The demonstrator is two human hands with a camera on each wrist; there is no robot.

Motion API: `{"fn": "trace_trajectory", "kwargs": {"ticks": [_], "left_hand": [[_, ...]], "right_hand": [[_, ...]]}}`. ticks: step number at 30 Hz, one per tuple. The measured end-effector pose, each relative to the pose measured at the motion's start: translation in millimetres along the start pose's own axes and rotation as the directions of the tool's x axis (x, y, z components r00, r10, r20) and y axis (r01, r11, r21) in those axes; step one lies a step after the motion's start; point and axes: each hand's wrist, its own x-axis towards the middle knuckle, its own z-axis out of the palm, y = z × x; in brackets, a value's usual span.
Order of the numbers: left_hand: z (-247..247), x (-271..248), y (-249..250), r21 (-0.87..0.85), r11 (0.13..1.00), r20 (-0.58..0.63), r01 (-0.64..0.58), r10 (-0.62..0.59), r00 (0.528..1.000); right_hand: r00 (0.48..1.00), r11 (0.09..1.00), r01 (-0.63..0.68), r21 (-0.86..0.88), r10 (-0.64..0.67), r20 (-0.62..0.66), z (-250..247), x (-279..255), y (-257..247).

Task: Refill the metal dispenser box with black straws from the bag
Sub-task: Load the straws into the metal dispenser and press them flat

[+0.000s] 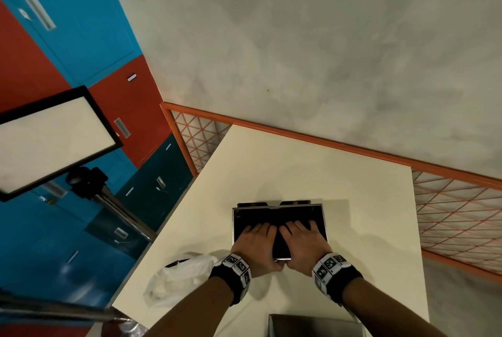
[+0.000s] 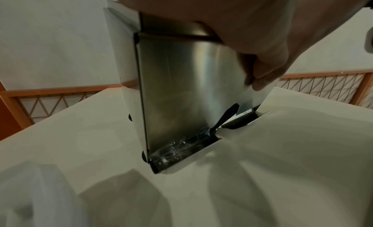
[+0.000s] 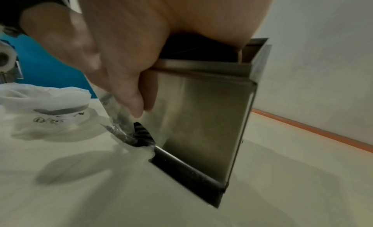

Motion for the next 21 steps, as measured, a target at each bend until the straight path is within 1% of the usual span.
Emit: {"fn": "trace_trajectory", "kwargs": {"ticks": [2, 5, 11, 16, 19, 21], "left_hand": [[0.8, -1.3, 0.6, -0.002, 1.000, -0.002, -0.002, 0.002, 1.000], [0.1, -3.3, 1.4, -0.009, 1.000, 0.008, -0.004, 0.004, 1.000], [1.1, -4.7, 0.9, -0.024, 1.000, 0.027, -0.009, 0.010, 1.000], [-1.9, -1.4, -0.4, -0.017, 1.000, 0.033, -0.009, 0.010, 0.999], [-2.0, -0.7, -1.0, -0.013, 1.000, 0.013, -0.010, 0.010, 1.000], [-3.6, -1.1, -0.5, -0.004, 1.000, -0.003, -0.004, 0.004, 1.000]], "right_hand": [[1.000, 1.000, 0.004, -0.003, -0.004, 0.020, 1.0, 0.2, 0.1], [1.000, 1.000, 0.016, -0.022, -0.015, 0.016, 4.0, -0.4, -0.7], [0.999, 0.999, 0.003, -0.035, -0.002, 0.045, 4.8, -0.3, -1.8], [0.997, 1.000, -0.009, 0.024, 0.007, 0.075, 1.7, 5.9, -0.3], [0.997, 1.000, -0.011, 0.029, 0.008, 0.082, 0.4, 8.1, 1.3], [0.998, 1.000, 0.001, 0.027, -0.003, 0.061, -0.1, 6.8, 1.5]]}}
